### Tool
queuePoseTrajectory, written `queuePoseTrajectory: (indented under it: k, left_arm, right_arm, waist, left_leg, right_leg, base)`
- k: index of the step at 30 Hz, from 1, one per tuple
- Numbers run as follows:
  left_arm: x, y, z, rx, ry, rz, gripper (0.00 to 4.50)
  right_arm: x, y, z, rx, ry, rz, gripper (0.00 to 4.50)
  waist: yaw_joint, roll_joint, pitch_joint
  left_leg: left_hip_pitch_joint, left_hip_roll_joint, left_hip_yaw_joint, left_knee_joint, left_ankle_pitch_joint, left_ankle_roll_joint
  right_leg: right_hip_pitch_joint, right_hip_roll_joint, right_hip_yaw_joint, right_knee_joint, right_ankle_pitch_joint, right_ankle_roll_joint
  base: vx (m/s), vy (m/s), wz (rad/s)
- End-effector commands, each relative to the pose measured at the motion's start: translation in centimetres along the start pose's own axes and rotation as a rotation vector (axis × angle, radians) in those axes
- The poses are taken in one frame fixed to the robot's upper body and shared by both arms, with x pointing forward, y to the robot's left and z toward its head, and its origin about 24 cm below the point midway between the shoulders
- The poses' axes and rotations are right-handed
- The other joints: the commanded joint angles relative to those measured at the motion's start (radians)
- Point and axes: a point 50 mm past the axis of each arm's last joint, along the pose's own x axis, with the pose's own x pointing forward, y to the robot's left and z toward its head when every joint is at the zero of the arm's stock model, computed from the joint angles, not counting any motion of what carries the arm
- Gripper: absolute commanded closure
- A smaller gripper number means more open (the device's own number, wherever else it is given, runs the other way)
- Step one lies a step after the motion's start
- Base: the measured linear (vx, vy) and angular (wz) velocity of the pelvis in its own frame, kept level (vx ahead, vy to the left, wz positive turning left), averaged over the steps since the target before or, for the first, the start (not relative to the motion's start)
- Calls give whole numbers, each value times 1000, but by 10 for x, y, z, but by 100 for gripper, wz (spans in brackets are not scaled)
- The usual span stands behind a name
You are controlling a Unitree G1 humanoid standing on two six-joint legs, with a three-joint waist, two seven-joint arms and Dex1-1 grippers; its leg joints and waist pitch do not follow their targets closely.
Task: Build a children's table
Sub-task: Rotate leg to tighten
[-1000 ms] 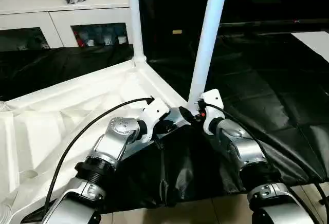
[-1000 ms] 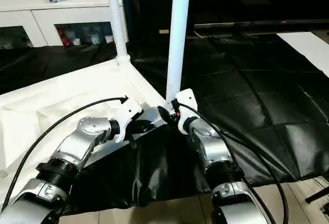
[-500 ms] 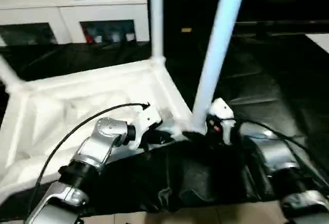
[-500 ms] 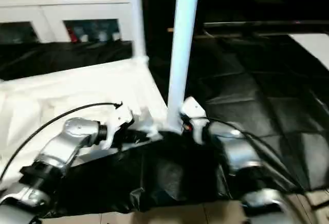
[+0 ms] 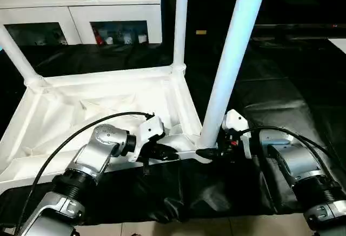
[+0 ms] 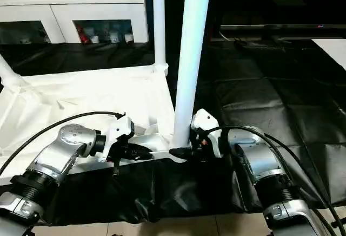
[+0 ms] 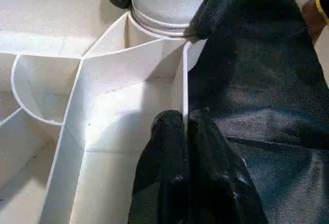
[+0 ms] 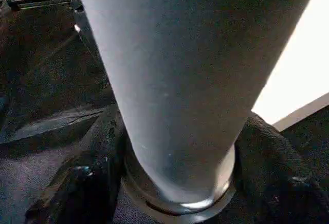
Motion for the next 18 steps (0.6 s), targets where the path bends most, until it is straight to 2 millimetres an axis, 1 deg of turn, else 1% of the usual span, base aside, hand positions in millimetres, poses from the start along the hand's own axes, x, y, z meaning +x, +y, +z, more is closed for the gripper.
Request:
queuePoseTrajectory:
  k: [1,3,4,5,6,7,8,9,10,11,12,14,15,16,17,18]
  left_arm:
    - [5,-2,20,74,-76,-31,450]
    - [7,-1,21,72,-82,-10,450]
    - [11,3,23,78,-87,55,450]
    - [15,9,25,78,-92,128,450]
    - [15,9,25,78,-92,128,450]
    - [20,12,27,61,-94,177,450]
    - [20,12,27,61,-94,177,450]
    - [26,15,29,46,-92,233,450]
    - [28,17,30,38,-92,255,450]
    - [31,18,31,29,-92,279,450]
    - [36,21,34,10,-89,333,450]
    - [46,21,40,-8,-102,366,450]
    - [48,21,41,-10,-107,377,450]
    - [49,20,42,-11,-111,378,450]
    - [54,19,45,-11,-120,375,450]
    - [54,19,45,-11,-120,375,450]
  right_arm:
    - [15,15,-8,34,14,99,180]
    - [19,17,-9,52,-12,82,181]
    - [24,15,-7,100,-62,19,182]
    - [30,10,-7,142,-95,-66,182]
    - [30,10,-7,142,-95,-66,183]
    - [36,5,-9,158,-92,-155,183]
    - [36,5,-9,158,-92,-155,183]
    - [42,1,-10,190,-94,-250,183]
    - [45,-1,-10,201,-99,-289,183]
    - [49,-3,-10,213,-101,-328,183]
    - [57,-4,-9,234,-96,-401,183]
    - [72,-3,-5,257,-97,-476,183]
    - [77,-2,-3,265,-98,-496,183]
    - [79,-1,-2,264,-96,-501,183]
    - [85,1,2,256,-98,-509,183]
    - [85,1,2,256,-98,-509,183]
  waist:
    - [-3,-8,-61]
    - [-1,-8,-61]
    - [-3,-7,-60]
    - [-6,-7,-59]
    - [-10,-9,-58]
    - [-10,-9,-57]
    - [-14,-7,-56]
    - [-15,-6,-56]
    - [-21,-5,-53]
    - [-29,-7,-53]
    - [-35,-4,-52]
    - [-46,-1,-50]
    - [-49,-3,-51]
    - [-54,-2,-52]
    - [-60,-3,-51]
    - [-60,-3,-51]
  left_leg:
    - [24,92,-47,-74,-223,42]
    - [23,91,-46,-73,-215,45]
    - [23,91,-47,-73,-216,45]
    - [24,91,-49,-74,-230,37]
    - [22,89,-50,-75,-236,32]
    - [24,88,-51,-75,-245,27]
    - [29,86,-52,-75,-269,14]
    - [29,86,-54,-76,-278,8]
    - [29,87,-56,-78,-301,-5]
    - [31,85,-59,-79,-326,-17]
    - [34,84,-58,-78,-341,-21]
    - [32,83,-62,-79,-370,-29]
    - [30,83,-64,-80,-371,-31]
    - [31,83,-65,-81,-381,-32]
    - [33,80,-63,-78,-393,-24]
    - [31,79,-63,-77,-390,-19]
  right_leg:
    - [30,-100,58,-68,-277,-220]
    - [31,-101,59,-68,-272,-219]
    - [30,-101,59,-69,-275,-218]
    - [27,-101,59,-72,-293,-217]
    - [29,-101,57,-73,-308,-214]
    - [29,-102,57,-75,-330,-208]
    - [23,-101,57,-81,-373,-198]
    - [24,-102,56,-82,-390,-193]
    - [21,-101,56,-84,-415,-185]
    - [21,-102,54,-86,-439,-178]
    - [16,-101,56,-90,-448,-174]
    - [15,-102,54,-93,-470,-168]
    - [18,-102,53,-92,-470,-165]
    - [15,-102,53,-92,-470,-163]
    - [11,-102,55,-97,-479,-159]
    - [14,-103,55,-97,-482,-157]
  base:
    - [0,0,0]
    - [0,0,0]
    - [0,0,0]
    - [0,0,0]
    - [0,0,0]
    - [0,0,0]
    - [0,0,0]
    - [0,0,0]
    - [0,0,0]
    - [0,0,0]
    - [0,0,0]
    - [0,0,0]
    - [0,0,0]
    - [0,0,0]
    - [0,0,0]
    - [0,0,0]
